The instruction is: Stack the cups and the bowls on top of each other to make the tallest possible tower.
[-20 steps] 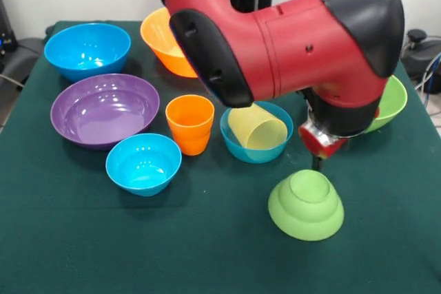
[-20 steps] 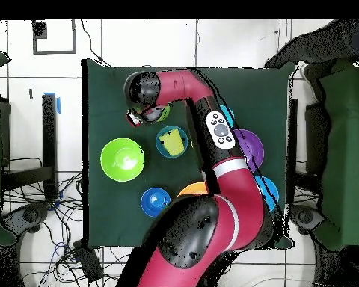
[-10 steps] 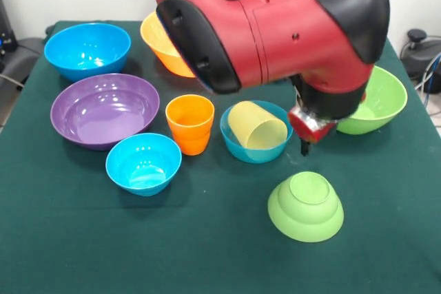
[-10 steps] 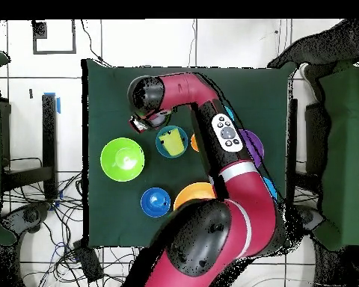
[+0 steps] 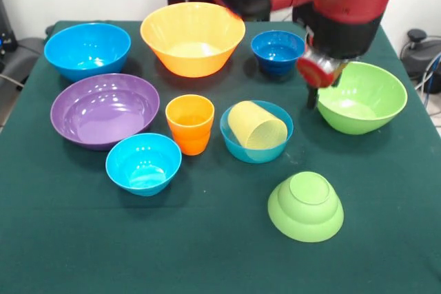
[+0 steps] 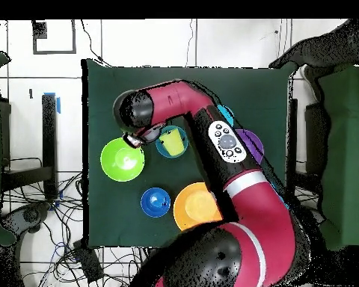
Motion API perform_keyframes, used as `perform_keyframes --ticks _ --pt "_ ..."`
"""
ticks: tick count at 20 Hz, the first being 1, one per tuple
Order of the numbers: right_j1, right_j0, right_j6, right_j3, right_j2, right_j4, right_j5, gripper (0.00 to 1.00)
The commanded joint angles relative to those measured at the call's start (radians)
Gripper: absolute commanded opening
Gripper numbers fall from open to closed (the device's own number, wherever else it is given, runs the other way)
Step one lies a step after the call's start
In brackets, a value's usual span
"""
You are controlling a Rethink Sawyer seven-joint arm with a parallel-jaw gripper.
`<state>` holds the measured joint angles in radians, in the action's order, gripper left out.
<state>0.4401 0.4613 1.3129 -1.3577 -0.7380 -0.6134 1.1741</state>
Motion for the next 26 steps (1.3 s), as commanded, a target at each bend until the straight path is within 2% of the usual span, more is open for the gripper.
perform_keyframes --ticks 1,5,12,26 --pt "0.071 -0.001 0.078 -0.161 0.058 -0.015 -0.12 1.0" --pt "0.047 -0.006 0.062 -0.127 0.071 -0.019 -0.136 1.0" --pt "-0.063 -0.022 -0.011 0.018 0.089 -0.036 -0.092 1.0" --pt "-0.031 -0.016 0.017 -0.016 0.107 -0.005 -0.076 1.0"
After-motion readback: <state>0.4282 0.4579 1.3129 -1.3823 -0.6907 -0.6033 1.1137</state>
